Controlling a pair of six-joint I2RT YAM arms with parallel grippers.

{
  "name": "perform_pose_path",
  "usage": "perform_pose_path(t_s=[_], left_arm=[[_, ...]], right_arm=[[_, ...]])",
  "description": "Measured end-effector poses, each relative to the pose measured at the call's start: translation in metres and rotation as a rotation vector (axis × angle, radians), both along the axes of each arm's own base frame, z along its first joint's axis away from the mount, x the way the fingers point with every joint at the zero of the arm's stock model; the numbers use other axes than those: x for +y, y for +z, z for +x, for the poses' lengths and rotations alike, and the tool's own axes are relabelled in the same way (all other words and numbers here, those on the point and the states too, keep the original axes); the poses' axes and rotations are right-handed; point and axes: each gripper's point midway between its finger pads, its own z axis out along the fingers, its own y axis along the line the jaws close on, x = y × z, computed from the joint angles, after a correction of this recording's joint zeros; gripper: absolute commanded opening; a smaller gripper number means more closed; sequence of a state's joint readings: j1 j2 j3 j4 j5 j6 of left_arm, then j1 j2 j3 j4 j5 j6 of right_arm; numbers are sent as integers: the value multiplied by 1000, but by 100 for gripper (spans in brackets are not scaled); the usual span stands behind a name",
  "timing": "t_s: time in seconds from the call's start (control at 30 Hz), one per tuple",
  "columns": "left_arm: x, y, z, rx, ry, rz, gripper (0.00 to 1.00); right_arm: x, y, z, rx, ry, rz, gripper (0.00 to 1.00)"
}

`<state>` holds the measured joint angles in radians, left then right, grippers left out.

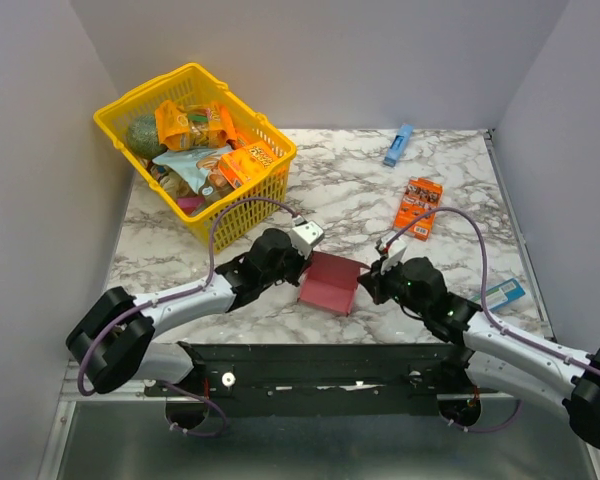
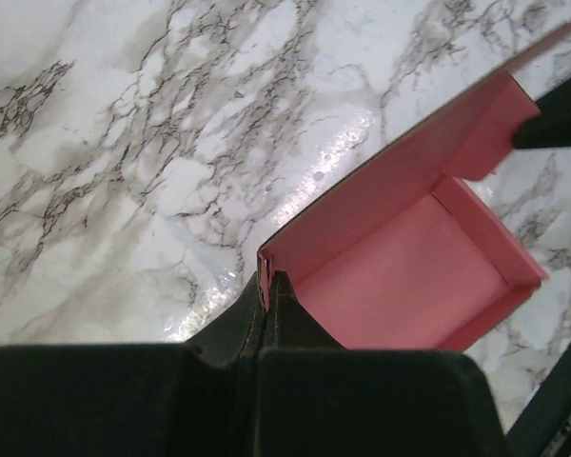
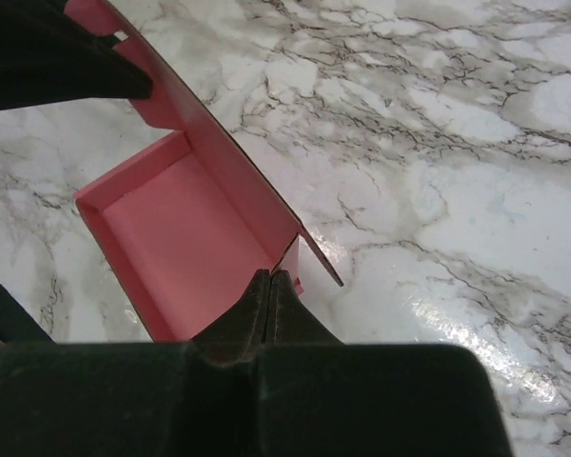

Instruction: Fold the paper box

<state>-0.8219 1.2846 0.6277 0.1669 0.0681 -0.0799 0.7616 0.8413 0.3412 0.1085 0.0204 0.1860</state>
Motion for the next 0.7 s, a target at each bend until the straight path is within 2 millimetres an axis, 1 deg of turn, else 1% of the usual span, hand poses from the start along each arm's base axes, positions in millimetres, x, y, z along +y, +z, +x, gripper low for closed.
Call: perform_pose_path(t_s=[0.17, 0.23, 0.4, 0.5, 0.6, 0.7], left_arm=[[1, -12, 17, 5, 88, 20, 0], [1, -14, 23, 2, 122, 13, 0], [0, -10, 35, -29, 203, -31, 0], [0, -12, 36, -40, 234, -55, 0], [0, -18, 33, -41, 249, -73, 0], [-1, -20, 29, -50, 255, -99, 0]], right_arm=[[11, -11, -7, 12, 7, -14, 1], [15, -14, -8, 8, -2, -19, 1], [19, -14, 2, -18, -89, -11, 1], [16, -16, 11, -26, -164, -8, 1], [11, -15, 20, -36, -243, -12, 1], [6, -15, 27, -44, -301, -14, 1]])
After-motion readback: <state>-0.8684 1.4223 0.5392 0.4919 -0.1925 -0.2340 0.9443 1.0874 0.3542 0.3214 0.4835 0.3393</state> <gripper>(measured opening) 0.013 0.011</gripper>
